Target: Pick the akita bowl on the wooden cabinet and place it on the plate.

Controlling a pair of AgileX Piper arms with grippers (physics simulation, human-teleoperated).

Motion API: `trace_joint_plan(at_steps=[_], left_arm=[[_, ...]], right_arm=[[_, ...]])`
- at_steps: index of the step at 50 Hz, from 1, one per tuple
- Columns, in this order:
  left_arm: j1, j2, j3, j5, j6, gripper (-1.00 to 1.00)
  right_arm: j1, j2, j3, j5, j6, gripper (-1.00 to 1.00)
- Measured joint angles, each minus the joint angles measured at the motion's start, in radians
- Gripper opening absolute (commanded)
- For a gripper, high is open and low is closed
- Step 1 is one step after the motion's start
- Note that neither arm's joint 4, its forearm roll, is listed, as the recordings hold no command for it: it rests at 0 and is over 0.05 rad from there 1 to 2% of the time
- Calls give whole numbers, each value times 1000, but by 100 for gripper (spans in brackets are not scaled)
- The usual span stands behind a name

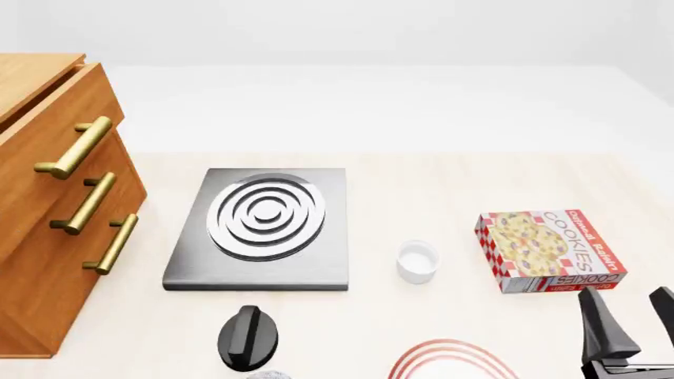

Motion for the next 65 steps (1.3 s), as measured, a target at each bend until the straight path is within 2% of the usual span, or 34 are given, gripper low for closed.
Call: trace_joint_plan(at_steps=[17,41,57,61,65], left_arm=[[105,74,-74,-21,5,100],[238,175,-88,-104,7,100],[329,218,-129,-109,-8,100],[361,237,-152,-106,-12,100],[430,277,-183,-116,-18,100]], right_arm=[[0,0,0,0,0,100],[0,0,0,0,0,100],[0,0,0,0,0,100],[0,0,0,0,0,100],[0,0,0,0,0,100]])
